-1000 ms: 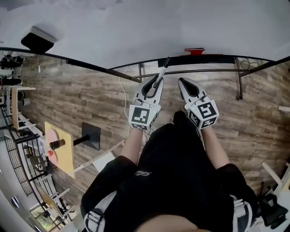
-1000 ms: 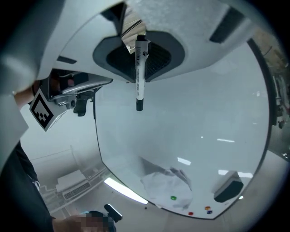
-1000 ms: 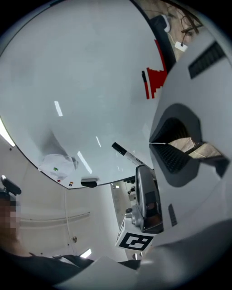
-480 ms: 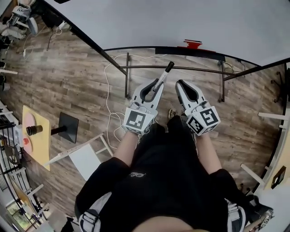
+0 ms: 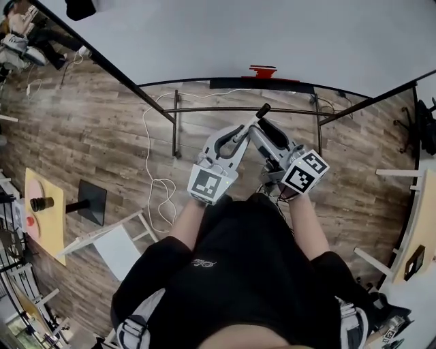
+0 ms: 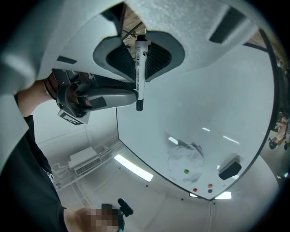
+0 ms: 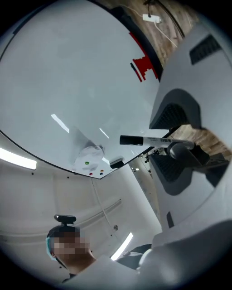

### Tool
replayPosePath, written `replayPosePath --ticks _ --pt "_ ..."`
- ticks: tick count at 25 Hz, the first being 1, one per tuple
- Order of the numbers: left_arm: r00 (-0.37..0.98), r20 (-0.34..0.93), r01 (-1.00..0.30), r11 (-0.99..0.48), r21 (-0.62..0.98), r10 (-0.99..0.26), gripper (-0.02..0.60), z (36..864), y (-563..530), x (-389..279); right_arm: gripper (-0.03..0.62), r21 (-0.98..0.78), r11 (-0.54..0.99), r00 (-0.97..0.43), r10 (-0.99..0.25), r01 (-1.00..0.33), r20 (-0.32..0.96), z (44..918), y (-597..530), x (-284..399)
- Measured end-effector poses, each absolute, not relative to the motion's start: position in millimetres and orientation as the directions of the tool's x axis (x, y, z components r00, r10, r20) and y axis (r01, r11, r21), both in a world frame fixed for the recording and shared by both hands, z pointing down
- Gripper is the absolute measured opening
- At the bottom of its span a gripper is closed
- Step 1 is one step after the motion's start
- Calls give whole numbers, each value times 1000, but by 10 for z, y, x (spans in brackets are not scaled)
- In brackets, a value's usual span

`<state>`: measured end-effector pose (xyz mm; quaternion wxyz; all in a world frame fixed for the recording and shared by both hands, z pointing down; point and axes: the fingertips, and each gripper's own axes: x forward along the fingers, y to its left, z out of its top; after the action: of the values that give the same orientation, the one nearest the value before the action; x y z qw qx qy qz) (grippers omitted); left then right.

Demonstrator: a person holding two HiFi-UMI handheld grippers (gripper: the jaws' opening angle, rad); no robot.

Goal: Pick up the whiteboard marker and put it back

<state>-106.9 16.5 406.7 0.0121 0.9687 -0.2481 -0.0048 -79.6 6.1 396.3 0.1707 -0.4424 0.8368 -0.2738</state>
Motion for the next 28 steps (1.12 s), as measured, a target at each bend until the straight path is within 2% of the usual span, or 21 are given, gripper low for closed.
replayPosePath --ticks 6,9,17,22,28 --pt "894 18 -448 -894 -18 -448 68 4063 334 -709 143 -638 437 -535 -843 -634 -45 3978 178 -491" --pt "897 33 -440 -897 -39 -441 67 4090 379 -600 80 -621 437 -525 -850 -651 -47 3975 234 -376" --pt "907 71 -412 -909 -69 -416 67 4086 564 -296 57 -596 425 -506 -862 -681 -37 4014 414 -101" --pt "891 110 -428 -896 -119 -440 69 4154 635 -154 56 -505 408 -466 -885 -761 -12 4009 521 60" --pt "845 197 -478 -867 -140 -497 69 4316 639 28 56 -314 255 -291 -954 -914 74 4153 668 718"
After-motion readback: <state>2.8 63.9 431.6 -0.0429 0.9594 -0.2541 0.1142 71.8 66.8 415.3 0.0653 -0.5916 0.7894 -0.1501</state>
